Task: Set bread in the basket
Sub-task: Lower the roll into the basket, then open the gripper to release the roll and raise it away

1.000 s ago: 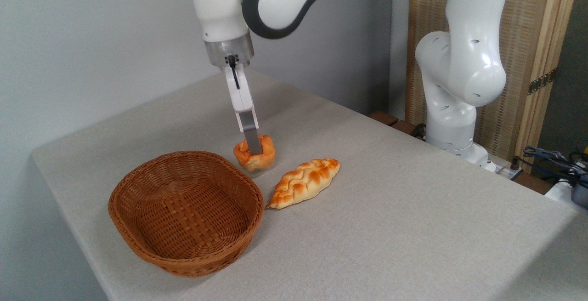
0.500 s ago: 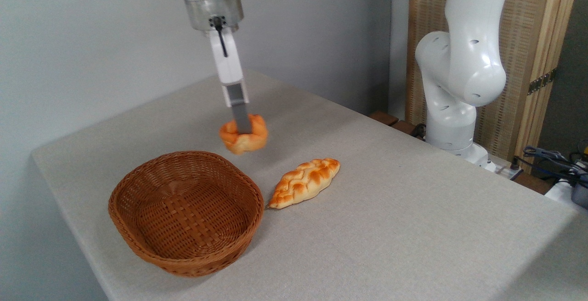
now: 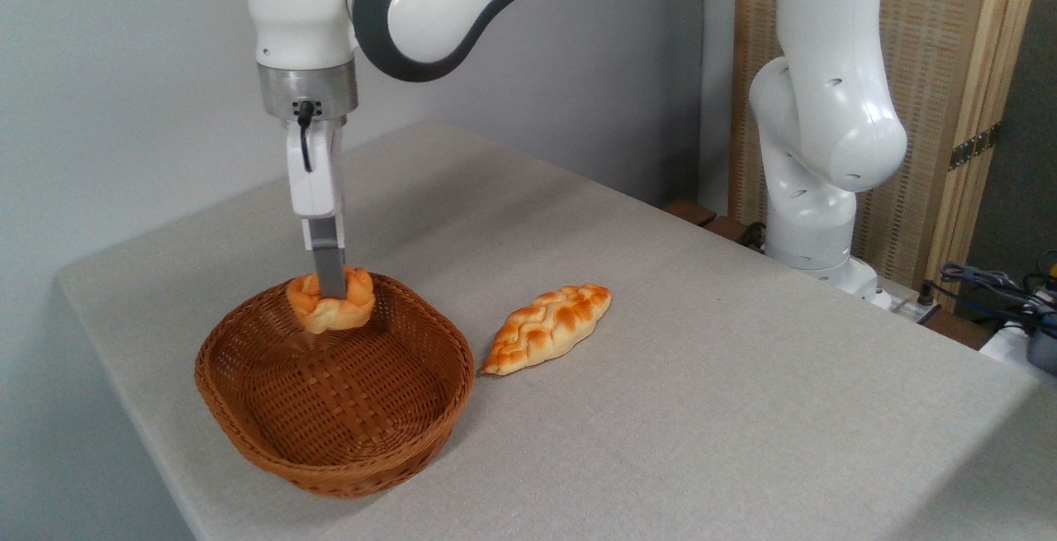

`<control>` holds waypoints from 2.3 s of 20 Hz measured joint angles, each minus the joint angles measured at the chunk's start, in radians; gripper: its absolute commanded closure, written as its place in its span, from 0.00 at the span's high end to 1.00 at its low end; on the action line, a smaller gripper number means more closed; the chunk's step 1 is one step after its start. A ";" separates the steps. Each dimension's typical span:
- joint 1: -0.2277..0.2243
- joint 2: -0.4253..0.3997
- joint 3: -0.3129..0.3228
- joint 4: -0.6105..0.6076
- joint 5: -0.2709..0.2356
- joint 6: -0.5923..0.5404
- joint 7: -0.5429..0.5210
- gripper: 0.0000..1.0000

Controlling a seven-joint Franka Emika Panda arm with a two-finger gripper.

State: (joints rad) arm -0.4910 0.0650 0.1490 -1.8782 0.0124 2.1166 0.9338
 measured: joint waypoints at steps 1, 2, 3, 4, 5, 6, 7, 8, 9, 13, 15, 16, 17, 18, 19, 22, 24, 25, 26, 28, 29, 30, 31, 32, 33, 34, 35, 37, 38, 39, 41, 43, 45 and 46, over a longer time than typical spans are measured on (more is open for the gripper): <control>0.000 0.005 0.001 0.002 0.000 0.020 0.000 1.00; 0.000 0.009 0.002 0.002 0.000 0.038 0.000 1.00; 0.000 0.014 0.002 0.002 0.000 0.054 0.000 1.00; 0.000 0.021 0.002 0.002 0.000 0.064 0.000 1.00; 0.000 0.028 0.002 0.002 0.000 0.072 0.000 1.00; 0.000 0.036 0.002 0.002 0.000 0.077 0.000 1.00; 0.000 0.043 0.002 0.003 -0.001 0.079 0.000 1.00; 0.000 0.049 0.002 0.003 -0.008 0.079 0.000 1.00; 0.000 0.053 0.002 0.004 -0.027 0.080 0.000 1.00; 0.000 0.056 0.002 0.008 -0.140 0.080 0.000 1.00; 0.001 0.056 0.002 0.009 -0.155 0.080 0.000 1.00; 0.001 0.056 0.003 0.010 -0.156 0.080 0.000 1.00; 0.002 0.056 0.004 0.011 -0.156 0.080 0.000 1.00; 0.002 0.056 0.004 0.012 -0.156 0.084 0.000 1.00; 0.003 0.056 0.005 0.013 -0.156 0.099 0.001 1.00; 0.004 0.056 0.006 0.013 -0.156 0.151 0.001 1.00; 0.005 0.056 0.009 0.014 -0.157 0.156 0.000 1.00; 0.005 0.056 0.015 0.017 -0.160 0.157 0.000 1.00; 0.005 0.056 0.021 0.023 -0.167 0.157 0.000 1.00; 0.006 0.054 0.039 0.044 -0.213 0.156 -0.006 1.00; 0.006 0.050 0.053 0.058 -0.247 0.146 -0.006 1.00; 0.006 0.044 0.070 0.073 -0.269 0.116 -0.006 1.00; 0.006 0.034 0.093 0.095 -0.281 0.058 -0.006 1.00; 0.007 0.023 0.119 0.122 -0.285 -0.020 -0.006 1.00; 0.008 0.011 0.145 0.152 -0.286 -0.103 -0.006 1.00; 0.009 0.000 0.170 0.180 -0.285 -0.179 -0.006 1.00; 0.010 -0.010 0.192 0.205 -0.285 -0.244 -0.006 1.00; 0.023 -0.029 0.219 0.239 -0.275 -0.360 -0.006 1.00; 0.038 -0.040 0.222 0.248 -0.260 -0.406 -0.006 1.00; 0.052 -0.049 0.223 0.252 -0.238 -0.446 -0.006 1.00; 0.076 -0.069 0.223 0.254 -0.172 -0.495 -0.008 1.00; 0.105 -0.081 0.218 0.255 -0.143 -0.503 -0.010 1.00; 0.152 -0.086 0.192 0.257 -0.136 -0.503 -0.010 1.00; 0.180 -0.088 0.167 0.258 -0.135 -0.506 -0.011 1.00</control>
State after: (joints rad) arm -0.3112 -0.0225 0.3165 -1.6200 -0.1230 1.6108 0.9231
